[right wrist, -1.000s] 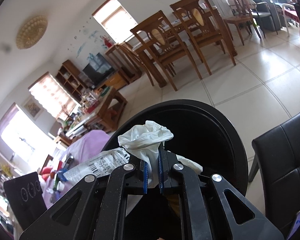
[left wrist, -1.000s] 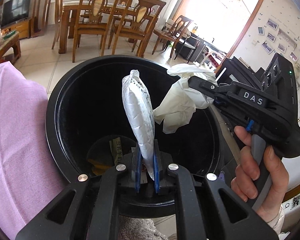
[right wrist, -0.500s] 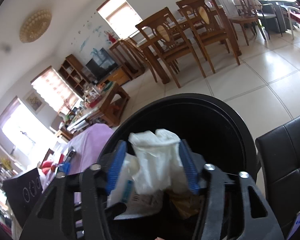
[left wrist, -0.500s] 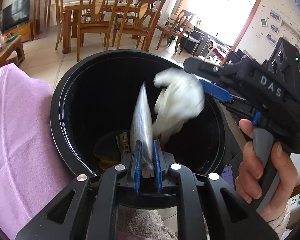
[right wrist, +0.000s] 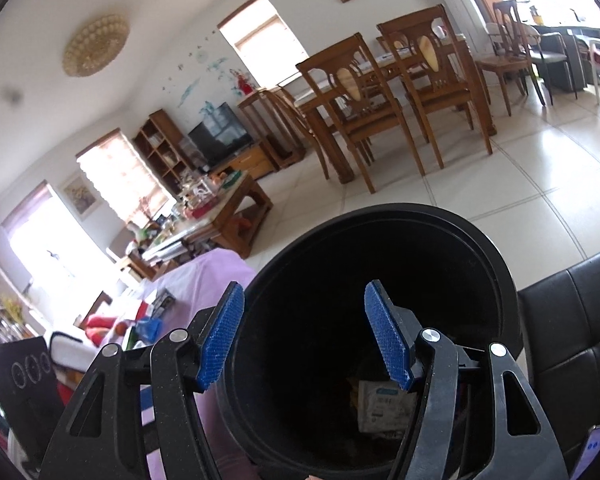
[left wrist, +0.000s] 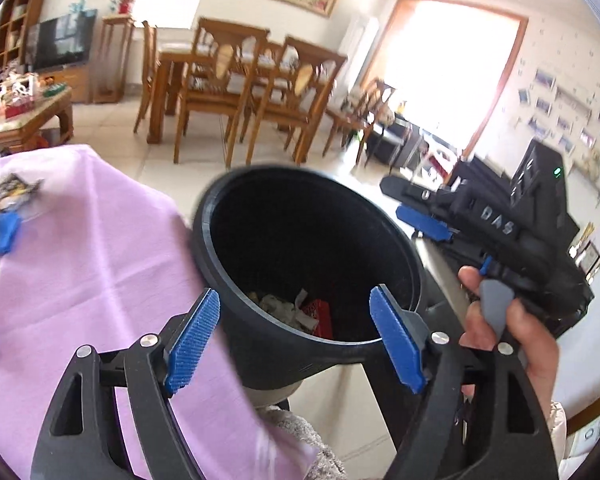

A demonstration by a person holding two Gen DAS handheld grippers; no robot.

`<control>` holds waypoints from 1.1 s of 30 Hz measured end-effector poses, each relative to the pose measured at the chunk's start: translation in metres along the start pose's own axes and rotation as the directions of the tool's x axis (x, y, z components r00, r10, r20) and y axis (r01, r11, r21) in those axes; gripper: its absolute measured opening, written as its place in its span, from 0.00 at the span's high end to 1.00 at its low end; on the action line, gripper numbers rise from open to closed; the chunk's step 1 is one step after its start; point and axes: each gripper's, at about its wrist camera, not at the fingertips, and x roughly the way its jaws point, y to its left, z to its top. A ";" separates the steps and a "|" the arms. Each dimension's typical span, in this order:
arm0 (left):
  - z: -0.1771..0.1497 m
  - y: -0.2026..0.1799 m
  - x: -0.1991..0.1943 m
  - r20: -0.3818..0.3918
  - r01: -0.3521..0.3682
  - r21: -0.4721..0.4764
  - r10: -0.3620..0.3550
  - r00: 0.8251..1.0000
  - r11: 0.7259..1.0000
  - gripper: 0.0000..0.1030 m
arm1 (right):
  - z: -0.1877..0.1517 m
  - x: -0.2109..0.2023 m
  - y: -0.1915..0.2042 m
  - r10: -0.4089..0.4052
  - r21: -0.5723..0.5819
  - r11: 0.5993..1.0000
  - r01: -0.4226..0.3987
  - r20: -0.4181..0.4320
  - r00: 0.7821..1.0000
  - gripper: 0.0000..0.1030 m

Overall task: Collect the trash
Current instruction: 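Move both open tools back over the table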

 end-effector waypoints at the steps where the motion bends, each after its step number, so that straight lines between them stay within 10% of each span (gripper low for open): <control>1: -0.002 0.006 -0.007 0.011 0.001 -0.012 0.000 1.000 1.000 0.25 | -0.003 0.001 0.007 0.000 -0.011 1.000 0.000 -0.002 1.000 0.38; 21: -0.023 0.124 -0.098 0.059 -0.106 -0.096 0.112 0.992 0.990 0.15 | -0.082 0.098 0.189 0.012 -0.239 0.969 -0.058 -0.187 0.982 0.25; 33: -0.013 0.257 -0.149 0.035 -0.321 -0.209 0.335 0.942 0.924 0.15 | -0.095 0.136 0.236 0.072 -0.286 0.946 -0.151 -0.269 0.960 0.25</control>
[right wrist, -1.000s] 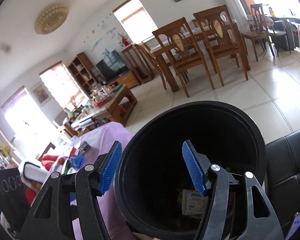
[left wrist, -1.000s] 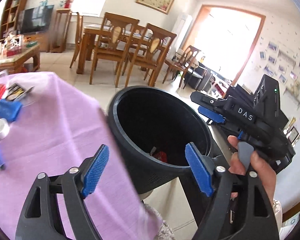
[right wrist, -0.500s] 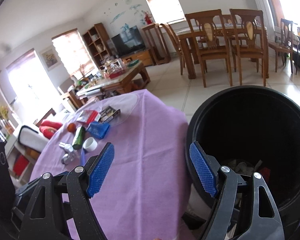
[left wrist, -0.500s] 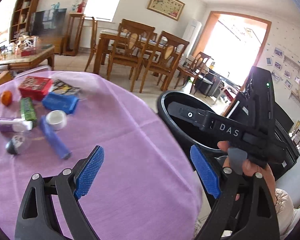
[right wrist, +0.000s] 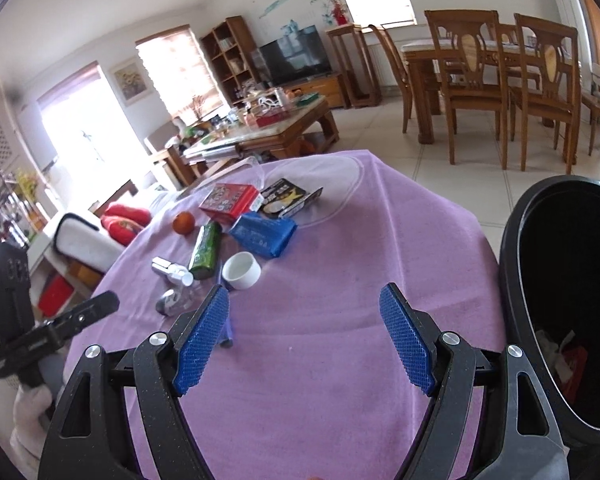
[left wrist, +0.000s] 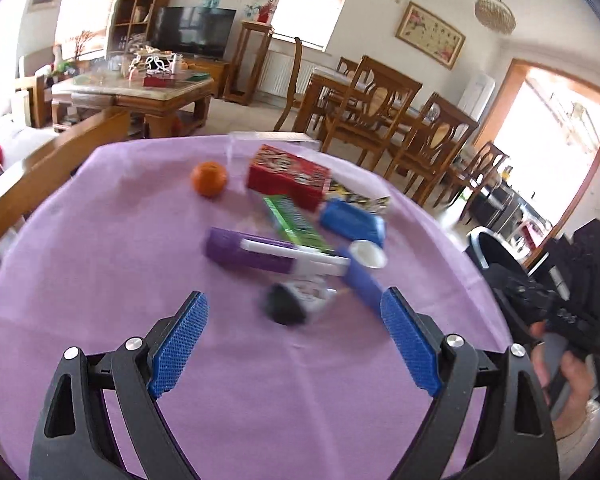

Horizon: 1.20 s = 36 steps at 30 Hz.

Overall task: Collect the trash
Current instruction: 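Move both open tools back over the table, then grasp the purple spray bottle with left tool while right tool grasps blue strip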

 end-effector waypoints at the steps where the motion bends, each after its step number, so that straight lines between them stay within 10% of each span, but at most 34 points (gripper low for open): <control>1: 0.002 0.002 0.003 -0.005 -0.017 0.050 0.018 1.000 0.999 0.15 | 0.000 0.003 0.000 0.006 -0.003 1.000 -0.006 -0.009 1.000 0.25; 6: 0.019 -0.006 0.029 -0.022 -0.032 0.375 0.043 0.999 0.927 0.15 | -0.003 0.021 0.006 0.036 -0.045 0.998 -0.040 -0.087 0.996 0.25; 14: 0.022 0.000 0.070 -0.127 0.052 0.579 0.027 0.991 0.814 0.25 | -0.006 0.057 0.039 0.012 -0.192 0.980 -0.052 -0.201 0.980 0.47; 21: 0.020 0.007 0.072 -0.203 0.158 0.508 -0.061 0.977 0.847 0.48 | -0.005 0.086 0.068 0.030 -0.251 0.963 -0.096 -0.256 0.966 0.49; 28: 0.010 0.003 0.066 -0.280 0.232 0.474 -0.105 0.954 0.849 0.48 | -0.008 0.102 0.089 -0.038 -0.327 0.943 -0.060 -0.286 0.957 0.82; 34: 0.002 0.003 0.065 -0.288 0.224 0.428 -0.103 0.952 0.876 0.49 | -0.009 0.097 0.086 -0.005 -0.282 0.957 -0.076 -0.277 0.961 0.88; 36: -0.001 -0.002 0.065 -0.257 0.165 0.456 -0.048 0.965 0.875 0.70 | -0.010 0.091 0.082 0.007 -0.261 0.962 -0.079 -0.263 0.965 0.88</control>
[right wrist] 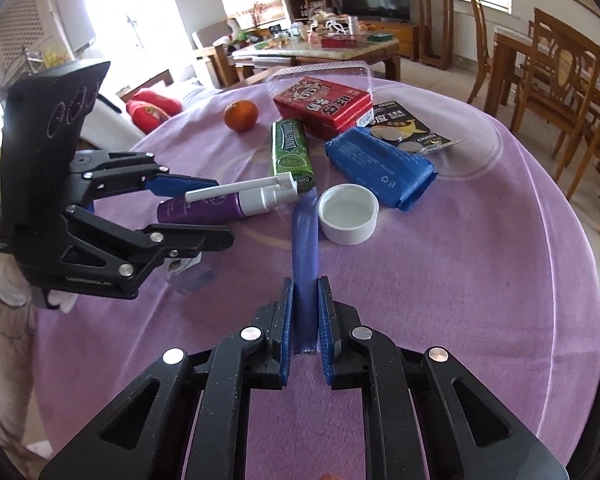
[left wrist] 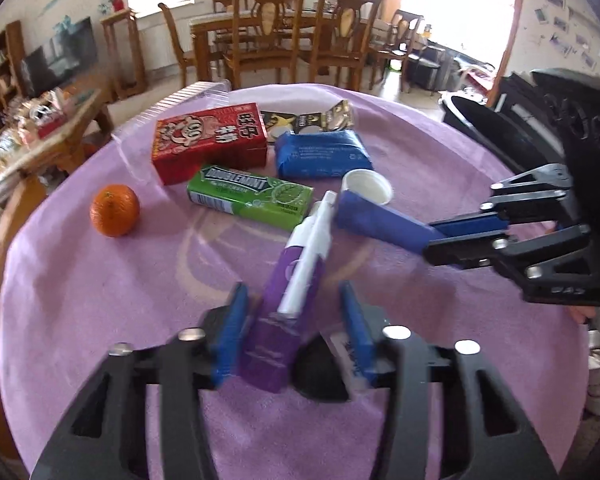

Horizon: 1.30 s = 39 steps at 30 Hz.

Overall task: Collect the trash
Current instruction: 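Grasp the purple spray bottle with left tool while right tool grasps blue strip, then carry both items over the black bin and open both tools to drop them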

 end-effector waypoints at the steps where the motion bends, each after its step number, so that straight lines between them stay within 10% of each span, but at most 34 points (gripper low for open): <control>1: -0.001 -0.004 -0.001 -0.001 -0.017 0.004 0.017 1.000 1.000 0.73 | -0.001 -0.002 -0.002 0.006 0.010 1.000 -0.006 0.006 1.000 0.88; 18: 0.003 -0.047 -0.084 0.217 -0.147 -0.245 0.202 0.955 0.958 0.76 | -0.040 -0.068 -0.047 0.078 0.179 0.978 -0.107 0.159 0.984 0.88; 39: 0.077 -0.191 -0.067 0.343 0.024 -0.113 0.017 0.939 0.993 0.76 | -0.105 -0.228 -0.152 -0.103 0.340 0.940 -0.027 0.360 0.927 0.88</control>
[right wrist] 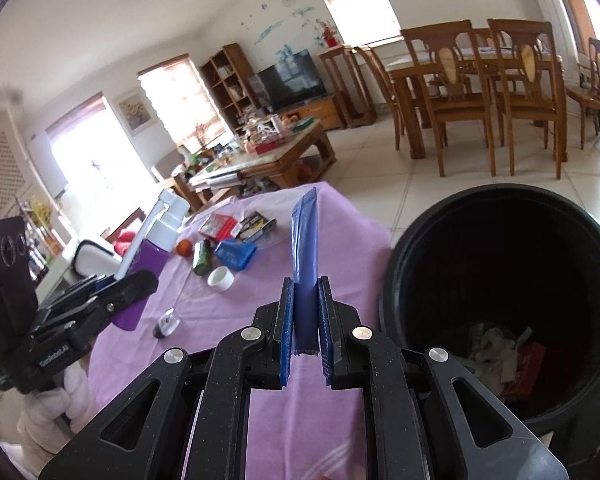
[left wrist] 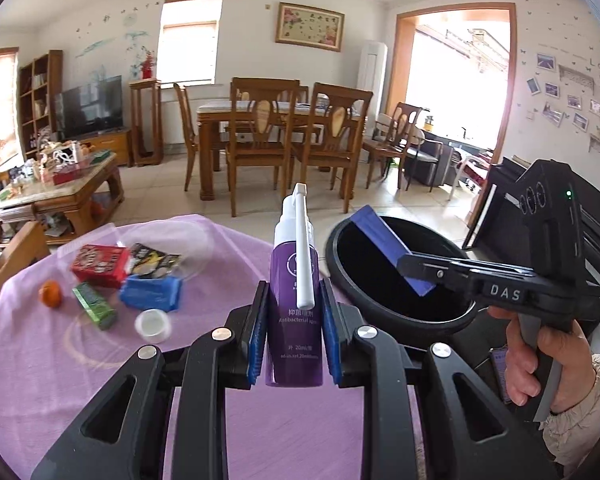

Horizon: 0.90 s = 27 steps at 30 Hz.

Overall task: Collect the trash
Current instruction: 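Carry both items over the black bin and open both tools to drop them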

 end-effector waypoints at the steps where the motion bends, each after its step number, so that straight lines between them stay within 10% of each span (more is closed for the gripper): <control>1: -0.001 -0.007 0.004 -0.004 0.011 0.006 -0.010 1.000 1.000 0.76 | 0.001 -0.008 -0.010 -0.013 0.010 1.000 0.013 0.010 1.000 0.88; 27: -0.003 -0.136 0.140 -0.169 0.173 0.040 -0.164 0.972 0.984 0.76 | -0.037 -0.050 -0.186 -0.174 0.300 0.941 0.158 0.030 0.984 0.88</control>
